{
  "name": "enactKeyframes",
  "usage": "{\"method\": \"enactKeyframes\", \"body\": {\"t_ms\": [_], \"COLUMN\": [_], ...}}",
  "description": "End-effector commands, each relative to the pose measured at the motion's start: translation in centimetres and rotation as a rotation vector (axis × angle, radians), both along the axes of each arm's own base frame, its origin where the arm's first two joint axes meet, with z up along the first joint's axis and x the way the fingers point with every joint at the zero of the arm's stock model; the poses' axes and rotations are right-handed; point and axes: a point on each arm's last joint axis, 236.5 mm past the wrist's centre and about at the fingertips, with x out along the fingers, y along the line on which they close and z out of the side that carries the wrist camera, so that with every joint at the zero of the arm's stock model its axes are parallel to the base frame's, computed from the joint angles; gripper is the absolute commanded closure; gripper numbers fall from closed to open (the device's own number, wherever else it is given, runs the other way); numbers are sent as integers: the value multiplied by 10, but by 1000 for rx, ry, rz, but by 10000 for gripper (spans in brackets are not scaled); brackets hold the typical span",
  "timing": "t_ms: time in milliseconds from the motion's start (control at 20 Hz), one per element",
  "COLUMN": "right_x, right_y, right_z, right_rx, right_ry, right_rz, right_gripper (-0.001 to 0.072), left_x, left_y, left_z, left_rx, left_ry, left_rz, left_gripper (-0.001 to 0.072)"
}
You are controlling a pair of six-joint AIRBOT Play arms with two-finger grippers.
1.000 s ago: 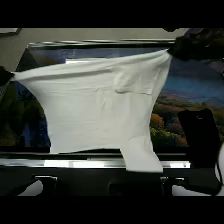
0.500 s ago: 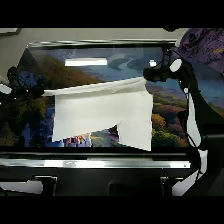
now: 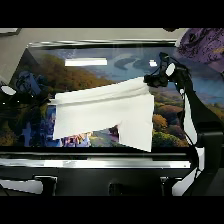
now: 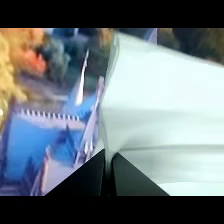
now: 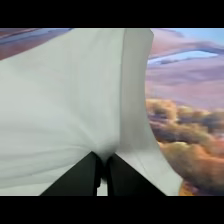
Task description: Fold the clothes and pants, and hang the long-sleeved shirts on hangers.
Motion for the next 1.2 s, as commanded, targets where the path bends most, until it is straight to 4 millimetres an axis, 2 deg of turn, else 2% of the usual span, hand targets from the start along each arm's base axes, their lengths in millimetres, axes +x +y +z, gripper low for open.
{"method": "enactKeyframes", "body": {"t_ms": [0, 350, 650, 700, 750, 800, 850, 900, 1050, 1150], "right_x": [-16, -45, -48, -48, -49, -52, -54, -55, -54, -72], "right_y": [-9, -9, -9, -9, -8, -8, -10, -14, -41, -65], "right_z": [-12, -45, -55, -55, -55, -54, -50, -42, 9, 30], "right_rx": [-40, -52, -53, -53, -48, -43, -43, -41, 3, 86], "right_ry": [82, 241, 269, 269, 273, 285, 295, 294, 229, 240], "right_rz": [-9, 15, 17, 17, 14, 3, 1, -4, -29, -19], "right_gripper": [678, 678, 676, 630, 478, 318, 255, 229, 226, 227], "left_x": [-33, -51, -57, -56, -53, -50, -46, -40, -34, -49], "left_y": [-22, -48, -56, -55, -54, -52, -50, -46, -19, 5], "left_z": [-7, -25, -47, -50, -50, -47, -41, -31, 8, 32], "left_rx": [-77, -95, -114, -116, -114, -112, -109, -104, -47, 9], "left_ry": [143, 224, 288, 291, 284, 273, 257, 235, 174, 165], "left_rz": [-41, -79, -71, -59, -46, -44, -42, -40, -34, -21], "left_gripper": [687, 687, 677, 627, 557, 386, 125, 13, 14, 13]}}
